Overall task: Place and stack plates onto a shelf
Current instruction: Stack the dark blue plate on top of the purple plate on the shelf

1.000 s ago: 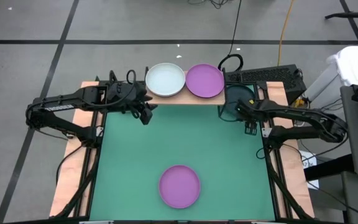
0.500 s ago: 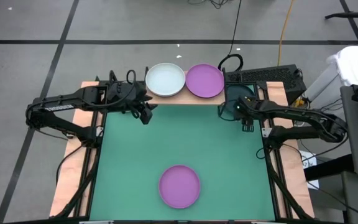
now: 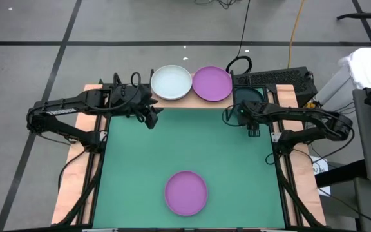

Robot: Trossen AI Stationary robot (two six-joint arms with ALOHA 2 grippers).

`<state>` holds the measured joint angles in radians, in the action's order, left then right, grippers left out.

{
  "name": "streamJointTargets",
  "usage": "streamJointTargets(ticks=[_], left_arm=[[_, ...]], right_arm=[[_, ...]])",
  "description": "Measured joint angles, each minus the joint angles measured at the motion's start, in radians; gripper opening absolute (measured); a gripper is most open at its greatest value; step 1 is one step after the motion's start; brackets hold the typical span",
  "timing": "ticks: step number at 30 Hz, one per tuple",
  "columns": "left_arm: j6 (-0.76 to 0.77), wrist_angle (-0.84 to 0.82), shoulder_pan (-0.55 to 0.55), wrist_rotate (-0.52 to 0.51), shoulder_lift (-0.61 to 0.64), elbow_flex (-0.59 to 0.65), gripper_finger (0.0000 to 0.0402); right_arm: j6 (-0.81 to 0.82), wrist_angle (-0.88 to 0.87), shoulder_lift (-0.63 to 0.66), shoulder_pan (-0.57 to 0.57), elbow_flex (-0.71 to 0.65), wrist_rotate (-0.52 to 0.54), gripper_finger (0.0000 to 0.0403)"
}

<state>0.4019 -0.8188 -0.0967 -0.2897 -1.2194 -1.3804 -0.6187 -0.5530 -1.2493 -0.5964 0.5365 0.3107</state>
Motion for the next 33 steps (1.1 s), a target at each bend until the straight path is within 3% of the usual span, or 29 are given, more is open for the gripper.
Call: streamJointTargets(ticks=[18, 33], left_arm=[[-0.015, -0.023, 0.0, -0.001, 0.0, 0.0, 0.0209], [-0.017, -0.045, 0.0, -0.001, 0.0, 0.0, 0.0209]], right_arm=[[0.004, 0.035, -0.004, 0.0, -0.001, -0.018, 0.001], [-0.02, -0.019, 0.053, 0.01, -0.002, 0.025, 0.0002]])
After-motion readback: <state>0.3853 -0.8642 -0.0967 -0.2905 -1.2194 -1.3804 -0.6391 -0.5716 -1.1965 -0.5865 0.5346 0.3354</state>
